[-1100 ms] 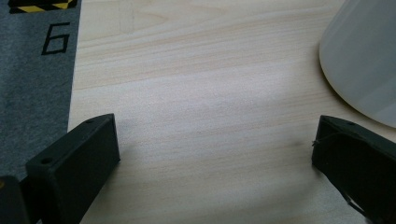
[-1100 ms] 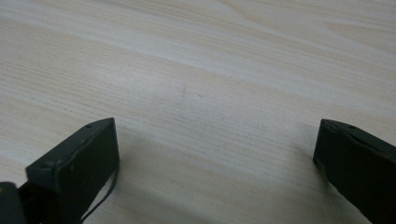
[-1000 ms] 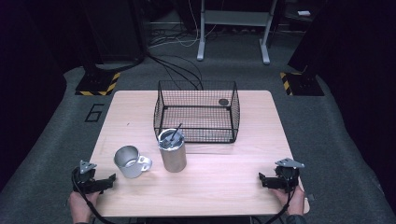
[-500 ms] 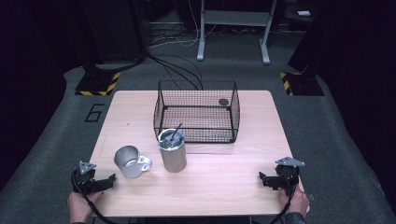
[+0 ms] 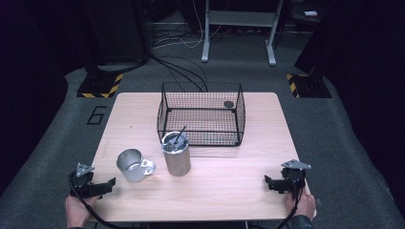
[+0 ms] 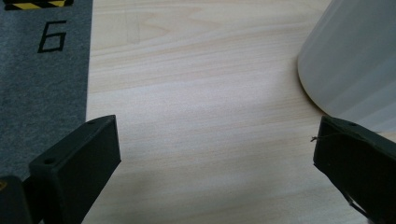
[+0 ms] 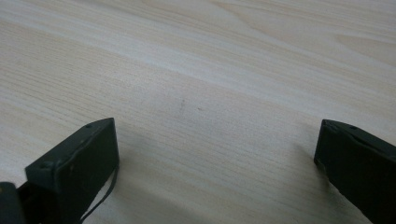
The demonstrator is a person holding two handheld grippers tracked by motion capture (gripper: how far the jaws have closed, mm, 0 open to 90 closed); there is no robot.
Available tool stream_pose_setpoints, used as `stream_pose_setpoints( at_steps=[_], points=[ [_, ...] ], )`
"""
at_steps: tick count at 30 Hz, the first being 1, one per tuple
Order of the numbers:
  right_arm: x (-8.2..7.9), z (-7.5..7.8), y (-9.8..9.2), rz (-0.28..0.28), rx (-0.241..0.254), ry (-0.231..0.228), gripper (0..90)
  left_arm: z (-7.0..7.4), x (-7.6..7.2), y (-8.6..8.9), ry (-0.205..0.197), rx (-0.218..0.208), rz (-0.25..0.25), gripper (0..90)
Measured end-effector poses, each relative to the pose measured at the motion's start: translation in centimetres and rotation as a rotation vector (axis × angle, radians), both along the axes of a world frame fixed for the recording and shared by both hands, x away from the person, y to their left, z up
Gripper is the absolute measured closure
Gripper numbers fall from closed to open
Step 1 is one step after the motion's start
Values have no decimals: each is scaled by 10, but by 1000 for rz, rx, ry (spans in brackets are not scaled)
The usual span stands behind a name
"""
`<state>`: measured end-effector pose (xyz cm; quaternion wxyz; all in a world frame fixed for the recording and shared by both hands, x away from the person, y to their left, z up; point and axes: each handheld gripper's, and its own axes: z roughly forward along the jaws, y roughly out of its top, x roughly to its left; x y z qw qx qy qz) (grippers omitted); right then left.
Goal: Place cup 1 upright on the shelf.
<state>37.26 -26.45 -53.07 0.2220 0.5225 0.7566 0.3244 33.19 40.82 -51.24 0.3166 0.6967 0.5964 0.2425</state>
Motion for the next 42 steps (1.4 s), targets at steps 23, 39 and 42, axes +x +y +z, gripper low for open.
stream_pose_setpoints(
  at_steps=[23,39,42],
  points=[
    [1,0,1,5,1,8,0,77,-3,-22,-106,-10,-87,11],
    [1,0,1,7,1,8,0,129,3,-67,-163,-7,-233,6],
    [1,0,1,7,1,8,0,132,5,-73,-167,-8,-250,3]
  ],
)
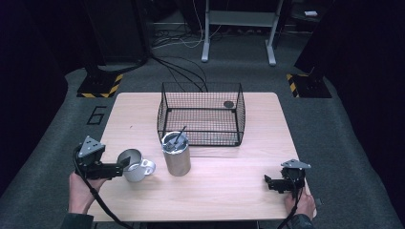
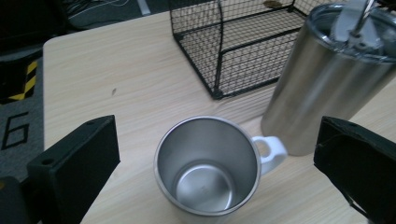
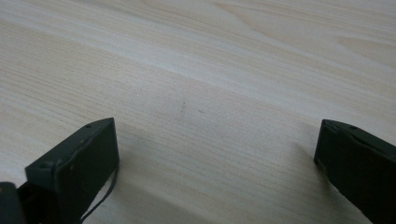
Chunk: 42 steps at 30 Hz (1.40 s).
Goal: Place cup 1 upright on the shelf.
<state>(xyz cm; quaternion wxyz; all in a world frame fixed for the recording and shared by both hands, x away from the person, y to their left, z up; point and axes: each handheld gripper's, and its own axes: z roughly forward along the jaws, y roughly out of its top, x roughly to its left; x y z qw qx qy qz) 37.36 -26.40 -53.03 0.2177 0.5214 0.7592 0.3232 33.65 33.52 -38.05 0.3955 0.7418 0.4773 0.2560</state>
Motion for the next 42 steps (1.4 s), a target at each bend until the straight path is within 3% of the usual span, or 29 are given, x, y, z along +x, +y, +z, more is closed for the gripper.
stream_pose_setpoints(
  at_steps=[11,20,22,28,33,42],
  points=[
    [0,0,0,-2,1,0,0,6,13,-42,9,18,-120,0],
    [0,0,0,-2,1,0,0,7,21,-69,8,19,-184,0],
    [0,0,0,-1,1,0,0,8,25,-78,10,37,-211,0],
    [0,0,0,2,-3,0,0,4,34,-97,8,50,-225,0],
    [0,0,0,-1,1,0,0,1,41,-111,18,36,-241,0],
    [0,0,0,1,0,0,0,-5,54,-131,34,58,-252,0]
  ],
)
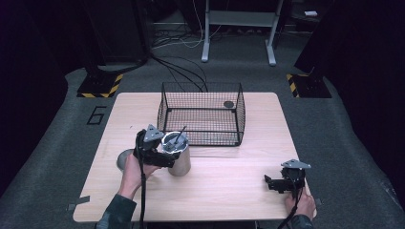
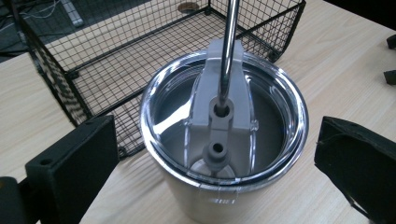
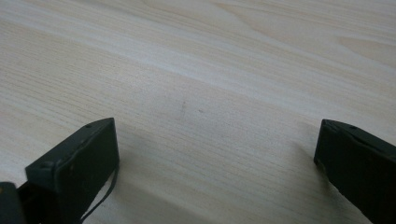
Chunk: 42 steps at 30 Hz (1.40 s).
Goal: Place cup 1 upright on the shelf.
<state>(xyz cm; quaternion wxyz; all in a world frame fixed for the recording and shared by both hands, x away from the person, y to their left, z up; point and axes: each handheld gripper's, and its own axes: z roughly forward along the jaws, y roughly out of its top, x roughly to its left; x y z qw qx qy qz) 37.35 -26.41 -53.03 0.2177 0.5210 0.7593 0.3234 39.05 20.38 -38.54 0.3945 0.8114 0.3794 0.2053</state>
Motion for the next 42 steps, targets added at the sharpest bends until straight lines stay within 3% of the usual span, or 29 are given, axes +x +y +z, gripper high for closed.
stream_pose_setpoints(
  at_steps=[9,15,20,27,42],
  points=[
    [0,0,-1,8,-9,-2,0,-4,7,-13,-1,23,-1,5],
    [0,0,-1,8,-9,-3,0,-8,14,-15,9,8,0,28],
    [0,0,-1,7,-6,-6,0,-10,16,-18,5,35,-4,31],
    [0,0,-1,8,-9,-3,0,-14,17,-19,6,11,8,31],
    [1,0,-1,14,-8,-3,0,-16,18,-20,9,4,16,41]
  ],
)
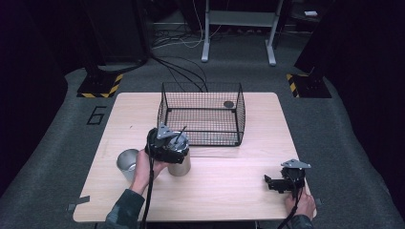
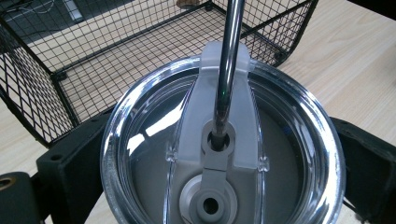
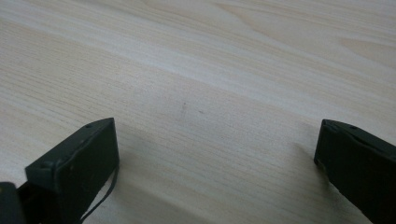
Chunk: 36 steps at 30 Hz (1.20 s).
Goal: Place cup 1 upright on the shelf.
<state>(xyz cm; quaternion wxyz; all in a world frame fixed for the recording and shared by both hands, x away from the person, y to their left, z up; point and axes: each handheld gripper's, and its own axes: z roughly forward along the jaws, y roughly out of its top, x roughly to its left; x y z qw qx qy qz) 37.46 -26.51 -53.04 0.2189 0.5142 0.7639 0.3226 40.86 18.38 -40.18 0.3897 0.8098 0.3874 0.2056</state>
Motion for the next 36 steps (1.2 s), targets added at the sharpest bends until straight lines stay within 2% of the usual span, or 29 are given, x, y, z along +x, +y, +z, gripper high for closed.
stream_pose_setpoints(
  at_steps=[17,20,23,29,36],
  points=[
    [0,0,0,1,1,-2,0,2,-2,-4,-4,20,-14,44],
    [0,0,0,-2,3,0,0,4,-2,-5,-16,26,-17,44],
    [0,0,0,-2,3,0,0,7,-3,-5,-9,20,-25,44],
    [0,0,0,-1,3,-1,0,14,-6,-6,-29,14,-30,44],
    [0,0,0,-1,3,0,0,22,-8,-8,-30,9,-45,44]
  ],
)
